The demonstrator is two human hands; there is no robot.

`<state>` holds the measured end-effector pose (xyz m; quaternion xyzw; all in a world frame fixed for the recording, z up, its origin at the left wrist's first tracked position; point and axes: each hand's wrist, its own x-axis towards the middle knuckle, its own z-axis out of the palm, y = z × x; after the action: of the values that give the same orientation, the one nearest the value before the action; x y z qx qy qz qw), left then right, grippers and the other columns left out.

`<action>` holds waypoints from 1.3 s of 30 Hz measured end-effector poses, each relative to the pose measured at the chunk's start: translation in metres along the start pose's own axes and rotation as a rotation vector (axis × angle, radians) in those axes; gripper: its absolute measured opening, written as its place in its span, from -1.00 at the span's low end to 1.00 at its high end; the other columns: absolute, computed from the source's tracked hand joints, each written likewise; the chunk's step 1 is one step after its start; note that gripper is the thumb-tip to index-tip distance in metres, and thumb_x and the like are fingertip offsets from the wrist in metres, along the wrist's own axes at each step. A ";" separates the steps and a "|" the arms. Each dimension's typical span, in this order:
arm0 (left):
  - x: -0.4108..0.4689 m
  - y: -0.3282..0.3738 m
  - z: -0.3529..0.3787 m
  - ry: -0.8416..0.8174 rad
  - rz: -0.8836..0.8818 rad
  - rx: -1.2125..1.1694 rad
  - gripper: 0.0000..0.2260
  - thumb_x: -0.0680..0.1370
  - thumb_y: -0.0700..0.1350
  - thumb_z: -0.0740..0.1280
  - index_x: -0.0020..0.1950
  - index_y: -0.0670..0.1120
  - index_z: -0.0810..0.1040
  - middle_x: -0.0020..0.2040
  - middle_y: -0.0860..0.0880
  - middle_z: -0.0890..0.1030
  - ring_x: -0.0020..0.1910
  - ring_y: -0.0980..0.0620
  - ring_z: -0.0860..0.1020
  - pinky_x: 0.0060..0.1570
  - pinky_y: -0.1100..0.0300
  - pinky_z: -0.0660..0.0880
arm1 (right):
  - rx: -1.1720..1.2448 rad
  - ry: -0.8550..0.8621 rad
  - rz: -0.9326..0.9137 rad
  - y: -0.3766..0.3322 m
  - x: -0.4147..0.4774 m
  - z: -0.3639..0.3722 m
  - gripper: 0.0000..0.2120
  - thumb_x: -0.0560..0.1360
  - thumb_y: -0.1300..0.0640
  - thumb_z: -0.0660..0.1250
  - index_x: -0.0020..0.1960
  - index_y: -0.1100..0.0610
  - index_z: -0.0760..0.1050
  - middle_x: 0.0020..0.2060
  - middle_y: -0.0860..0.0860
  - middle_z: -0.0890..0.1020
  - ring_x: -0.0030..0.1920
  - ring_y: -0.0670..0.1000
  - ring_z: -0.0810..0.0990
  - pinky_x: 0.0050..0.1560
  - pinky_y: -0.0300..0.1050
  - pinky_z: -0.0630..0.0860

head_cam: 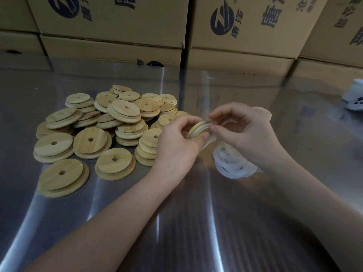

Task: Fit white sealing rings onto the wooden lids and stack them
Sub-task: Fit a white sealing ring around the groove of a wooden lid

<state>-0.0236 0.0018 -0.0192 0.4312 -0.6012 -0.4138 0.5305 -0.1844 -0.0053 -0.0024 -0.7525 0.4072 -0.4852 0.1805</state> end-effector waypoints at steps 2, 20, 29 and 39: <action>0.001 0.000 -0.001 0.017 -0.006 -0.018 -0.84 0.46 -0.21 0.48 -0.06 0.03 0.62 -0.15 0.11 0.65 -0.10 0.13 0.62 0.05 0.02 0.59 | -0.054 -0.006 -0.002 0.003 0.000 0.001 -0.82 0.41 0.28 0.46 -0.08 0.03 0.61 -0.19 -0.07 0.65 -0.13 -0.02 0.65 -0.07 -0.12 0.58; 0.004 0.001 -0.004 -0.020 0.137 0.053 -0.78 0.49 -0.32 0.42 -0.13 0.01 0.53 -0.09 0.02 0.67 -0.05 0.13 0.64 0.05 0.10 0.57 | -0.128 0.026 0.038 0.005 0.003 -0.007 -0.78 0.45 0.31 0.45 -0.19 -0.01 0.60 -0.29 -0.12 0.69 -0.24 -0.15 0.66 -0.17 -0.39 0.49; 0.001 0.001 -0.006 -0.014 0.126 0.029 -0.80 0.48 -0.35 0.41 -0.05 -0.05 0.55 -0.08 0.04 0.66 -0.04 0.16 0.63 0.04 0.17 0.58 | -0.064 0.011 0.037 0.008 0.002 -0.009 -0.94 0.43 0.25 0.49 -0.14 0.12 0.66 -0.24 -0.02 0.71 -0.17 -0.03 0.69 -0.10 -0.20 0.57; 0.002 -0.001 -0.003 0.024 0.104 -0.010 -0.79 0.50 -0.21 0.44 0.08 0.03 0.64 0.03 0.05 0.65 0.07 0.18 0.59 0.15 0.22 0.52 | -0.195 0.042 -0.198 0.005 -0.002 0.003 -0.94 0.44 0.31 0.46 -0.11 0.21 0.64 -0.21 0.02 0.64 -0.16 -0.03 0.64 -0.10 -0.18 0.57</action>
<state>-0.0203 -0.0006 -0.0193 0.4017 -0.6144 -0.3835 0.5605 -0.1839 -0.0073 -0.0079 -0.7926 0.3797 -0.4745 0.0491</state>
